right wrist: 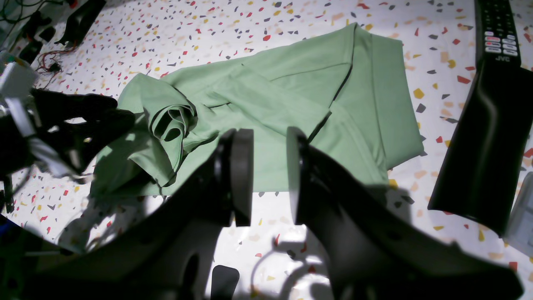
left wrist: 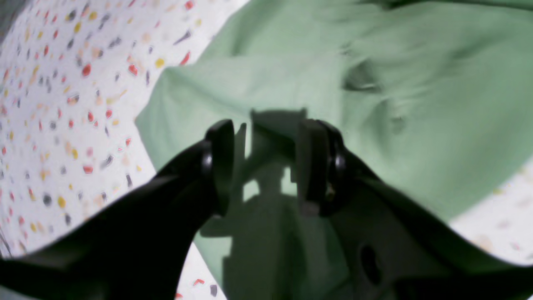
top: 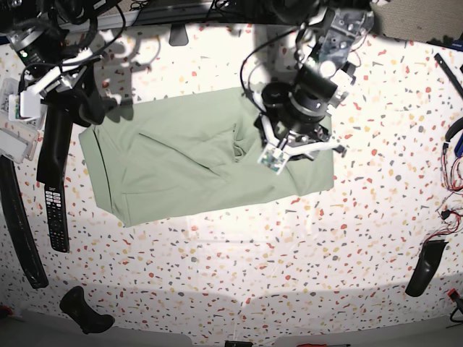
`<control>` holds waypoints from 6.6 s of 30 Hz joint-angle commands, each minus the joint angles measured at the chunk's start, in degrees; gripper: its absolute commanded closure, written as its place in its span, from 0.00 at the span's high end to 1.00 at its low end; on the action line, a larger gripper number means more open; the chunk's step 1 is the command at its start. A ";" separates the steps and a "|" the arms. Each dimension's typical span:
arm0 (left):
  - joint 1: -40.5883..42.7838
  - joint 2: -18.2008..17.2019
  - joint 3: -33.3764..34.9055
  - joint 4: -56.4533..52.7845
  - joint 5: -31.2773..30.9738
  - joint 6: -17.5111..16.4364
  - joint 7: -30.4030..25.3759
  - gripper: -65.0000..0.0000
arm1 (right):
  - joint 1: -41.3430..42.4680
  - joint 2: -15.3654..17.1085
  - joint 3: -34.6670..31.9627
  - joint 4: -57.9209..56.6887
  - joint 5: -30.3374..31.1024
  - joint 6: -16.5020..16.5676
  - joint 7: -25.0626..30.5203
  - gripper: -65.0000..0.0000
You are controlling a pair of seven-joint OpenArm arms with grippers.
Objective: Fold the T-shirt properly
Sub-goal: 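Lower the folded end onto the strip middle with the left gripper, then press the folded bundle flat with the left gripper, then grasp the green cloth edge with the left gripper and pull it outward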
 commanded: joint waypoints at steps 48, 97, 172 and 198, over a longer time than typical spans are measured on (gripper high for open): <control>-13.07 4.50 0.20 -10.99 -11.21 1.53 -8.22 0.34 | 0.02 -0.98 0.24 0.74 1.49 0.57 0.28 0.19; -3.15 -5.05 0.20 -7.32 -15.39 2.38 -5.86 0.34 | 0.02 -0.98 0.24 0.74 1.51 0.57 0.46 0.19; -8.37 -6.64 0.09 -12.33 -17.94 0.48 -7.32 0.34 | 3.04 -0.98 0.22 0.74 1.51 0.57 0.70 0.19; -10.78 -14.97 -10.64 -28.30 -22.60 -3.32 -7.21 0.34 | 8.00 -0.96 0.24 0.74 -5.29 0.57 0.68 0.40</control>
